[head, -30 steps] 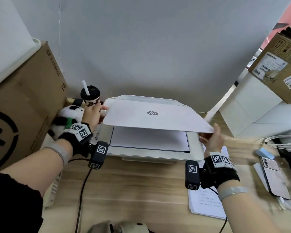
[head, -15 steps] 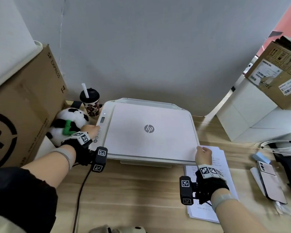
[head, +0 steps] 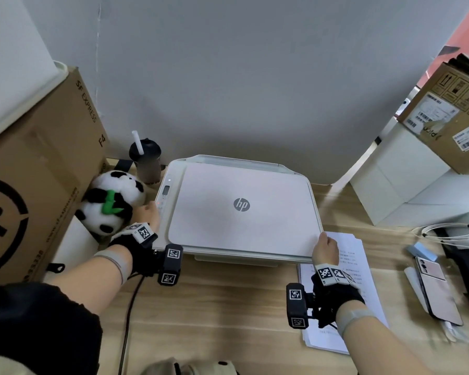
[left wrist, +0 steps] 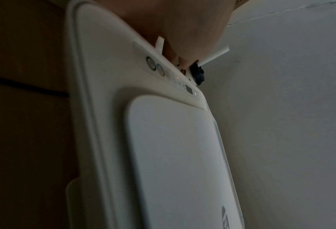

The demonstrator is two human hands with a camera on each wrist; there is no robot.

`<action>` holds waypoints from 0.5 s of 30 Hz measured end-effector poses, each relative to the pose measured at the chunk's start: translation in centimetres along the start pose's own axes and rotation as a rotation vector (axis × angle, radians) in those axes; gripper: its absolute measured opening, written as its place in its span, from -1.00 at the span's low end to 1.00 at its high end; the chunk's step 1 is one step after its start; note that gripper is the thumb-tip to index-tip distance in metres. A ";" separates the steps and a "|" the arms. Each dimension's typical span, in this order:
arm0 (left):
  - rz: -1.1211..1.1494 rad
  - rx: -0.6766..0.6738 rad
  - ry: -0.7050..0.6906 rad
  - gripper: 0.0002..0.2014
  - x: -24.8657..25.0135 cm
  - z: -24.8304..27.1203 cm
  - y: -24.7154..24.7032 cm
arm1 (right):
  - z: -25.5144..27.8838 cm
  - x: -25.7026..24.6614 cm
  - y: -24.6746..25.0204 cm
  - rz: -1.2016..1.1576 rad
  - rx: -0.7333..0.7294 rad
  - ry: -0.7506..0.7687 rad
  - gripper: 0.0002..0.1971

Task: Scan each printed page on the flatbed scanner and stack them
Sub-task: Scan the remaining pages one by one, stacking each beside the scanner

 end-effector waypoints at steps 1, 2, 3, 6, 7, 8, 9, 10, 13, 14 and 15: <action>-0.003 0.006 0.003 -0.59 -0.3 0.4 0.0 | 0.0 0.1 0.0 -0.014 -0.001 0.007 -0.62; -0.013 0.014 -0.006 -0.59 -0.6 0.8 0.1 | 0.0 0.3 0.0 -0.027 -0.003 0.008 -0.67; -0.007 0.033 0.000 -0.60 -1.0 1.3 0.2 | -0.1 0.6 -0.1 -0.055 -0.007 -0.006 -0.71; 0.048 0.141 0.045 -0.59 -2.4 2.9 0.7 | -0.1 1.8 0.2 -0.154 0.006 -0.074 -0.64; 0.072 0.178 0.053 -0.59 -2.8 3.4 0.7 | 0.0 2.0 0.5 -0.169 0.021 -0.080 -0.62; 0.097 0.206 0.053 -0.60 -3.1 3.9 0.6 | 0.1 2.1 0.7 -0.182 0.034 -0.073 -0.62; 0.125 0.234 0.046 -0.60 -3.2 4.3 0.6 | 0.3 2.1 0.9 -0.198 0.043 -0.055 -0.62; 0.147 0.256 0.037 -0.60 -3.4 4.6 0.5 | 0.6 2.1 1.0 -0.210 0.051 -0.035 -0.62; 0.205 0.319 0.010 -0.62 -4.1 5.6 0.5 | 1.4 2.5 1.2 -0.274 0.046 0.007 -0.62; 0.214 0.335 -0.004 -0.63 -4.2 6.0 0.4 | 1.6 2.7 1.2 -0.295 0.044 0.013 -0.62; 0.221 0.351 -0.018 -0.63 -4.4 6.4 0.3 | 1.7 2.9 1.1 -0.317 0.040 0.013 -0.62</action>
Point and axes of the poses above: each hand's wrist, its own z-axis away from the middle knuckle, its own y-axis out of the back of the hand, x = y × z, the point moved 10 cm from there along -z, towards the middle knuckle, and after that the axes turned 7 degrees about -y, right-handed, at the moved point
